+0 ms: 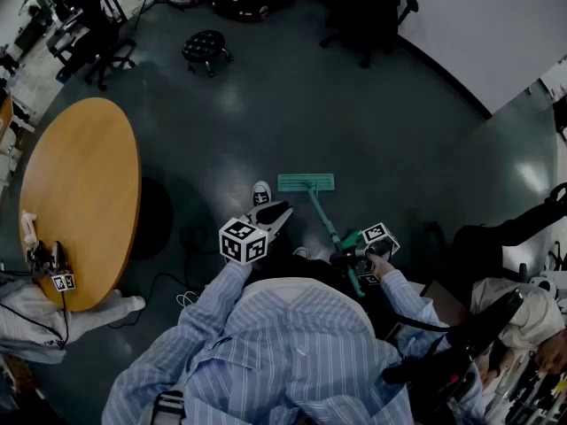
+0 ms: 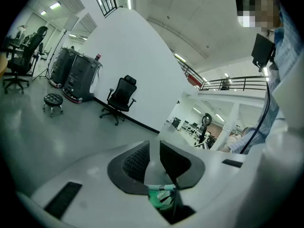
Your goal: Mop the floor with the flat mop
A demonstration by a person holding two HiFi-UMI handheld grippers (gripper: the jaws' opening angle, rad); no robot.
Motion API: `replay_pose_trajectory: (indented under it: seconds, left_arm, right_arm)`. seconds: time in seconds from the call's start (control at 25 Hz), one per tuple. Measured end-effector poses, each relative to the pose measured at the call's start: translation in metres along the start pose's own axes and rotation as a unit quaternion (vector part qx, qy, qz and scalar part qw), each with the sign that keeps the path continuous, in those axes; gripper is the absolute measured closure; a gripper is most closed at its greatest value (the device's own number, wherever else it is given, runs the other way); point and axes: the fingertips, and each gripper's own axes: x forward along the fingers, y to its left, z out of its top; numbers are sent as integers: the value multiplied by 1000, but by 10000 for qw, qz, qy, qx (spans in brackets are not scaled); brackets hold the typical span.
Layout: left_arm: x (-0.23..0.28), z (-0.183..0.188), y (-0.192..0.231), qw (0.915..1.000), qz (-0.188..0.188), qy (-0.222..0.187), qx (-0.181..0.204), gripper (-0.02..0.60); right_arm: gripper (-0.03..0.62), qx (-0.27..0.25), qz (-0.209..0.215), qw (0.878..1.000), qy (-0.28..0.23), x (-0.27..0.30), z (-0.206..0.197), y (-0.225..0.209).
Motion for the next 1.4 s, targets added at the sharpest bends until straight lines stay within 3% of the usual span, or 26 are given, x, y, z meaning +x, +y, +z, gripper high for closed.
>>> replay_pose_trajectory:
  seconds: [0.44,0.92,1.2,1.4]
  left_arm:
    - [8,-6,9,9999,9,105,12,512]
    - [32,8,29,9995,-30,312,20,512]
    - [50,34,69,9993,13,371,-68,512]
    - [72,43,109,9980,78,628,60,512]
  right_arm:
    - [536,50,230,9997,-88,2,12,7]
    - [533,174,1023,9943,-261,14,48,72]
    - [533,250,1129,9925,-409,19,89,111]
    - [533,391,1140,9915,-481,20,127,136]
